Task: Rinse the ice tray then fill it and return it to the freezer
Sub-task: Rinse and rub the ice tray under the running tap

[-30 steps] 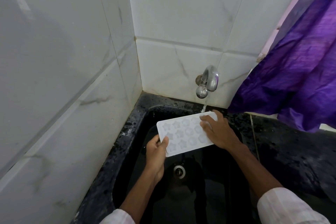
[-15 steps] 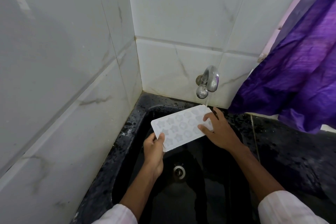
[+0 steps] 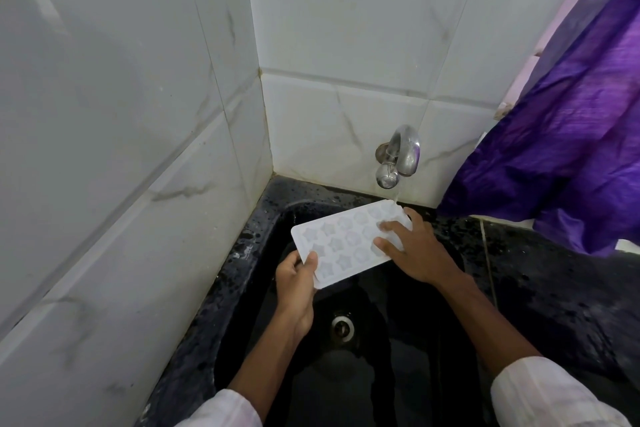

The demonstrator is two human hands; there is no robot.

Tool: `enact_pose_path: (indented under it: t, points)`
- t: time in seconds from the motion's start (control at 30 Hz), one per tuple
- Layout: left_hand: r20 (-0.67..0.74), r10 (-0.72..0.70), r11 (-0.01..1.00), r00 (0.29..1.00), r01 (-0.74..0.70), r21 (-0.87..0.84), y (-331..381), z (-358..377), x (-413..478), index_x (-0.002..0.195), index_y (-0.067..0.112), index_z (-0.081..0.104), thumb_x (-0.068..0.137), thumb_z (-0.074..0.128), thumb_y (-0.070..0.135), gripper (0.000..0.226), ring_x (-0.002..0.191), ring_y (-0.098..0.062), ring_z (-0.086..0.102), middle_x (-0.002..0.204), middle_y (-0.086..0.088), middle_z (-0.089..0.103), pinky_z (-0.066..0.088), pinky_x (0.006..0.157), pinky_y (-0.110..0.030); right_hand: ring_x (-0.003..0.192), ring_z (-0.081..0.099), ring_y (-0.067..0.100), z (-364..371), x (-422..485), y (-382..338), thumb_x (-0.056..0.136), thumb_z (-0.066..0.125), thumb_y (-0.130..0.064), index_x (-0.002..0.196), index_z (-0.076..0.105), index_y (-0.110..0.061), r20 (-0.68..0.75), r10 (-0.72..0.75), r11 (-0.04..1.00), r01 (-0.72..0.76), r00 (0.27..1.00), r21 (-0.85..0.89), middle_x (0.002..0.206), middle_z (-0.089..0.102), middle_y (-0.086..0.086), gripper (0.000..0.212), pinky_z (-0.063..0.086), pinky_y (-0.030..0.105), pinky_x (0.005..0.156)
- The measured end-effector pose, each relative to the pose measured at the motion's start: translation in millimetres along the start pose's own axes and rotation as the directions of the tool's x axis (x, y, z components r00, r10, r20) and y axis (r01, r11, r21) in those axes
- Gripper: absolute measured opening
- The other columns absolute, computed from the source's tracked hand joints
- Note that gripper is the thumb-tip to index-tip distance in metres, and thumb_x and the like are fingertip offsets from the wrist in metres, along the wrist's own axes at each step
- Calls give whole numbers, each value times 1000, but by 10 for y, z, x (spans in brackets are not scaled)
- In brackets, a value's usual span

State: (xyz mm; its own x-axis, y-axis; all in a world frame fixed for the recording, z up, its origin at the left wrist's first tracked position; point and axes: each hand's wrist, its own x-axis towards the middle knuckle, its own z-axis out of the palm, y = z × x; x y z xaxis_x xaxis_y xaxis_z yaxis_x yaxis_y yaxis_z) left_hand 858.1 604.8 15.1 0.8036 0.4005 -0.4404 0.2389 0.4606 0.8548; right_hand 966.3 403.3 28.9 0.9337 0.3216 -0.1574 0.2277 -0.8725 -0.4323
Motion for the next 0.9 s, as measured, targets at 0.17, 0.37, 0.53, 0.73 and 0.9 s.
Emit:
enact_pose_path:
  t: [0.17, 0.37, 0.53, 0.73, 0.9]
  points:
    - [-6, 5, 1000, 1000, -5, 10, -2, -26, 10, 112, 8, 66, 102, 54, 12, 17, 99, -26, 73, 105, -9, 76, 59, 88, -43, 148, 13, 31, 14, -18, -5, 95, 46, -62, 136, 49, -41, 41, 2, 1000, -2, 999, 20, 164, 6, 2, 46, 30, 48, 113]
    - [6, 6, 1000, 1000, -6, 11, -22, -6, -14, 112, 8, 65, 102, 54, 11, 16, 100, -26, 73, 107, -10, 76, 58, 89, -45, 149, 11, 34, 43, -41, -40, 96, 45, -62, 139, 48, -36, 26, 39, 997, -41, 999, 62, 165, 5, 6, 50, 28, 51, 114]
    - [5, -2, 1000, 1000, 2, 3, -32, -21, -44, 111, 10, 65, 102, 53, 12, 15, 99, -25, 73, 106, -8, 76, 59, 88, -44, 149, 8, 35, 38, -46, -30, 96, 45, -62, 137, 50, -40, 41, 32, 997, -35, 999, 74, 165, 4, 5, 47, 27, 51, 115]
    - [7, -15, 1000, 1000, 15, 7, -44, -25, -67, 112, 10, 65, 102, 54, 12, 15, 100, -26, 73, 106, -8, 76, 58, 92, -47, 151, 5, 34, 55, -65, -44, 94, 43, -66, 138, 51, -36, 61, 62, 991, -69, 996, 115, 167, 2, 1, 54, 22, 51, 117]
    - [-19, -21, 1000, 1000, 20, -19, -24, -16, -76, 110, 10, 64, 102, 53, 12, 14, 96, -26, 73, 102, -8, 76, 60, 85, -42, 152, 11, 32, 100, -91, 51, 91, 48, -68, 139, 44, -43, 73, 6, 987, -18, 997, 159, 167, 1, 1, 55, 22, 47, 119]
